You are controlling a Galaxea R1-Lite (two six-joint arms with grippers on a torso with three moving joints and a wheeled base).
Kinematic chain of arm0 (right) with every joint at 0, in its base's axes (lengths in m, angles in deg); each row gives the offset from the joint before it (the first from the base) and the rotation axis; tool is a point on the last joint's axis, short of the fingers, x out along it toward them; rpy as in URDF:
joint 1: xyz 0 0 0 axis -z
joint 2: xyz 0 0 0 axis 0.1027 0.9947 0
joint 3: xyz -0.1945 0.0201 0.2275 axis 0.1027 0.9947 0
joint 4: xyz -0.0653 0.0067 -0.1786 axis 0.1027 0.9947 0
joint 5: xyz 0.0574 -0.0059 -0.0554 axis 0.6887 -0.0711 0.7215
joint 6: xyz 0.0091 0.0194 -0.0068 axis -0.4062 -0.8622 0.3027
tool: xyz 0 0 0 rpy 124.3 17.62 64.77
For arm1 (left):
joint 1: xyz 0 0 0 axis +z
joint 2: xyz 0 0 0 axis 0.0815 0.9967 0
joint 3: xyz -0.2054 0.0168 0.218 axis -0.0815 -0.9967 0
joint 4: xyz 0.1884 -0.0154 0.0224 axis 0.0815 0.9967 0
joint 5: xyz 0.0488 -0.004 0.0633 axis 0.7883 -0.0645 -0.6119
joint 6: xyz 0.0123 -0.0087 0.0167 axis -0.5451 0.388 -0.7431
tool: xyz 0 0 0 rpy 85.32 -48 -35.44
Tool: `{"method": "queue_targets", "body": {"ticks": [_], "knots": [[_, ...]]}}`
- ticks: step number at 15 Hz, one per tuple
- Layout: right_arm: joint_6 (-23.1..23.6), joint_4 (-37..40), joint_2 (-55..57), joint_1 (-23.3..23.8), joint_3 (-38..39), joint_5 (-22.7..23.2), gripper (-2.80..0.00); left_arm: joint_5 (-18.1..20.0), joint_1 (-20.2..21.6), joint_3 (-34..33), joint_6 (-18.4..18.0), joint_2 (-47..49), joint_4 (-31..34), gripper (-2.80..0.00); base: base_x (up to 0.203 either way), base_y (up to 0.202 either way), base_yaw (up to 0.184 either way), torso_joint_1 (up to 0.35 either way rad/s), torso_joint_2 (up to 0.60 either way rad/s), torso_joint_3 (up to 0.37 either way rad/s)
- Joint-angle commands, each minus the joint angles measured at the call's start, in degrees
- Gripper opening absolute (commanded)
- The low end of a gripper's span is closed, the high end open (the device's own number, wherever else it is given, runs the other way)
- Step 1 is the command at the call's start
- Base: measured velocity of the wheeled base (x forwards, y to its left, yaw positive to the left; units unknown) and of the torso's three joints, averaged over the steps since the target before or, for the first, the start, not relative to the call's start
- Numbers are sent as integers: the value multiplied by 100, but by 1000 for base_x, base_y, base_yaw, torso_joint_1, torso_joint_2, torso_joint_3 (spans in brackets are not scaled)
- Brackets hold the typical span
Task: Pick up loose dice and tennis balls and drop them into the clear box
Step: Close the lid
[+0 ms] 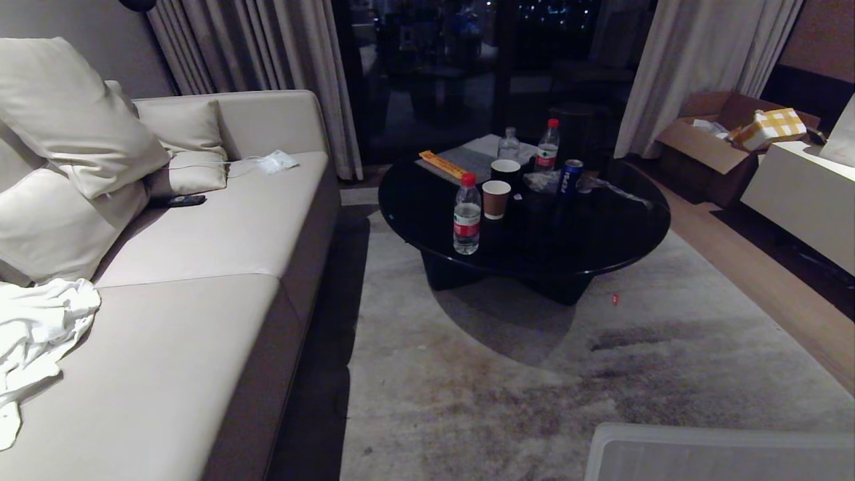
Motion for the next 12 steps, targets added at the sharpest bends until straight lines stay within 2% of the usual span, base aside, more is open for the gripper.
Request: {"method": "queue_targets", "body": {"ticks": [1,12], "knots": [[-3,6,-1,0,0,4,-280,-8,0,-9,8,9,-2,-280,-177,0,-3,3,-2,2],[-3,6,-1,0,0,4,-280,-1,0,-9,8,9,-3,-280,-183,0,0,3,3,1]]}}
